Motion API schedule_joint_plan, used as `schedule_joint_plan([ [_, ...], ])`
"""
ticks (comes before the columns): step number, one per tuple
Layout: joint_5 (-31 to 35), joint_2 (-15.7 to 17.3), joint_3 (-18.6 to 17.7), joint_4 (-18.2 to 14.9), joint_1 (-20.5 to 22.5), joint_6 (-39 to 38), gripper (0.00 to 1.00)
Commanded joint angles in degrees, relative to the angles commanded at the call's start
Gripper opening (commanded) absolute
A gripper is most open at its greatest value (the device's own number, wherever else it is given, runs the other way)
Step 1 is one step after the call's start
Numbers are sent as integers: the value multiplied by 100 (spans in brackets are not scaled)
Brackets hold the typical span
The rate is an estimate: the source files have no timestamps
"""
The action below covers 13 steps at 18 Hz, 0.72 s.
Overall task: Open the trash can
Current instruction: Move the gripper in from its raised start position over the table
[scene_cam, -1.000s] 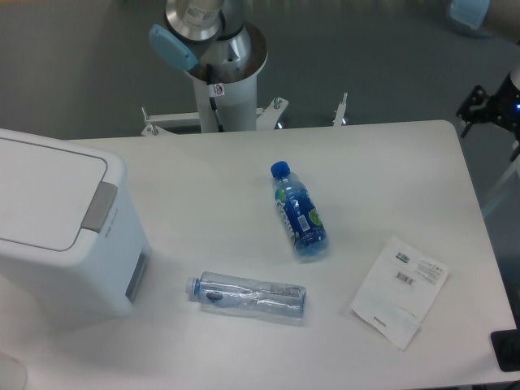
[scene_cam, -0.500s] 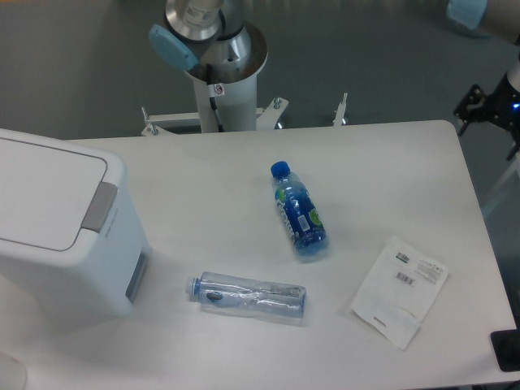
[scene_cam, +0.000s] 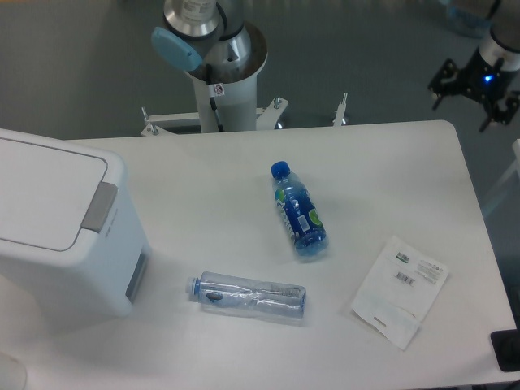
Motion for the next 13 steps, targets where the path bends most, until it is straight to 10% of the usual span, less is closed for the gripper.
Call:
schedule_joint_plan([
  [13,-2189,888,-538,271,-254,-3531,100],
])
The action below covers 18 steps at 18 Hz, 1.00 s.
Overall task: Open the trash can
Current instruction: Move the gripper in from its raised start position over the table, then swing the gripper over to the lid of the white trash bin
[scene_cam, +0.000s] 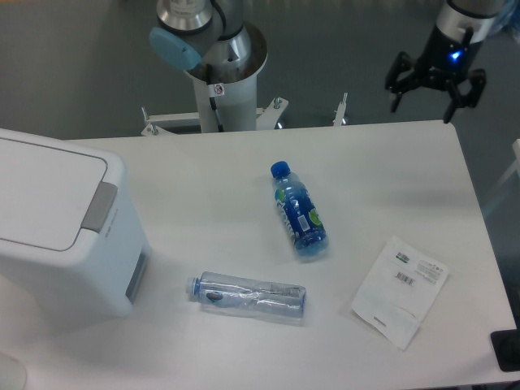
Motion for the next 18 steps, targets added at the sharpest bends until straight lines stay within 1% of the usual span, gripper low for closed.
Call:
schedule_joint_plan([
  [1,0,0,61,106,-166,-247,100],
  [3,0,-87,298,142,-448,-713,100],
  [4,17,-218,473,116,-571,-941,100],
  [6,61,-438,729,98,-975,-1337,100],
  [10,105,-720,879,151,-1695,-2050,100],
  [12,105,-834,1002,142,-1960,-2270,100],
  [16,61,-905,1292,98,-2347,-2385,100],
  [17,44,-914,1327,107,-2452,-2542,100],
  [18,35,-992,1423,107,-2592,-2752,100],
])
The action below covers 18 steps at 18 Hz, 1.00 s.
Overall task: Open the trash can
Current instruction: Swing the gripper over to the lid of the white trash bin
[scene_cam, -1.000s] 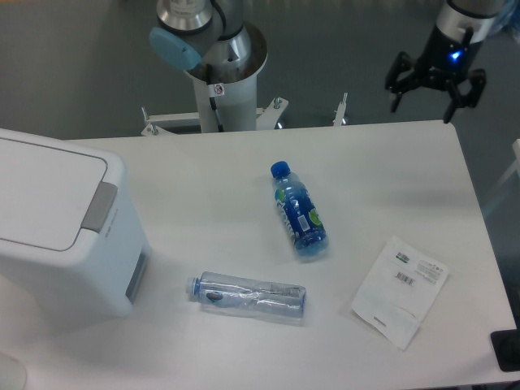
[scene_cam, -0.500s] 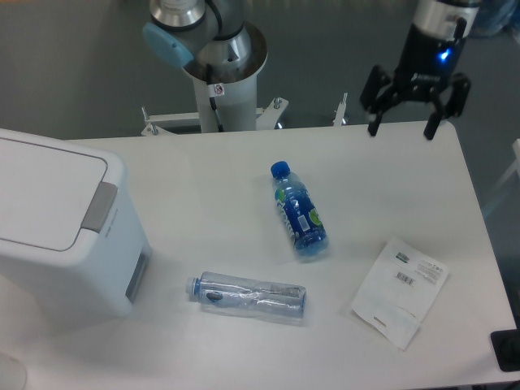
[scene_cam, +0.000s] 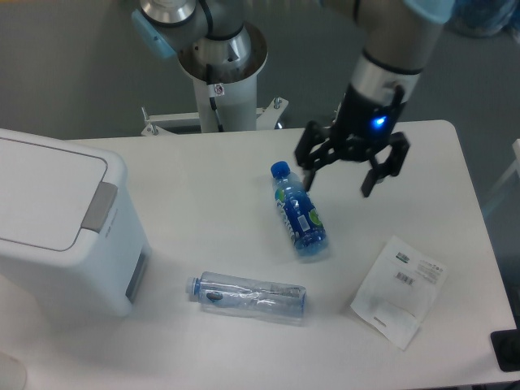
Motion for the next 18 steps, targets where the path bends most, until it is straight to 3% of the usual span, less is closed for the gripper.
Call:
schedule_joint_plan([
  [4,-17,-431,702,-123,-615,-713,100],
  [6,-201,-528,862,-141,-818,-819,100],
  [12,-457,-353,573,-176,-1363,-995,100],
  [18,-448,-27,89,-167,-1486,-978,100],
])
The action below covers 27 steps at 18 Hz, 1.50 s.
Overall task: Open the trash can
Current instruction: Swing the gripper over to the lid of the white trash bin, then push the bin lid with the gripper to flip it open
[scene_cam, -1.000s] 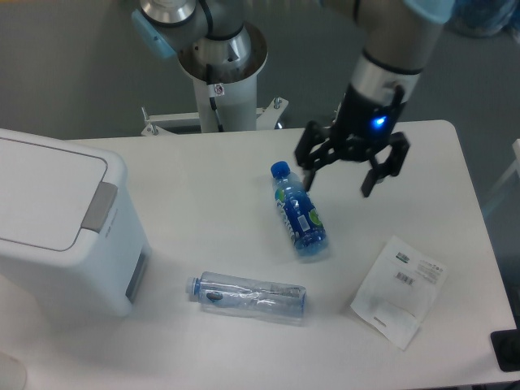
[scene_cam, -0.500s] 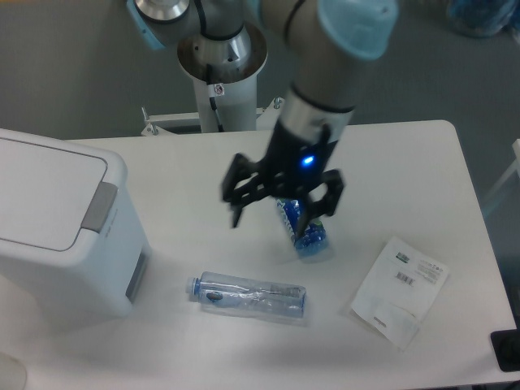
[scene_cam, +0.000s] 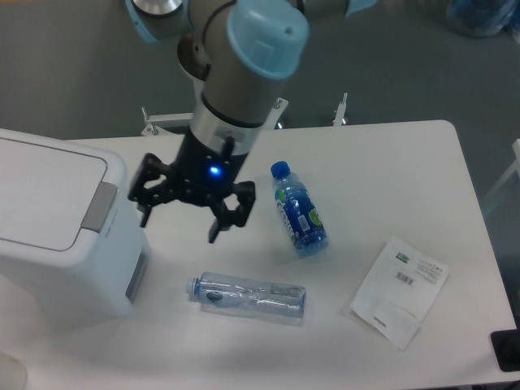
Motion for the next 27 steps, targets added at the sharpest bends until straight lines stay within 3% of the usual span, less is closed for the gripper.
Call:
schedule_joint_plan([
  [27,9,-9,-422,70,-317,0,100],
])
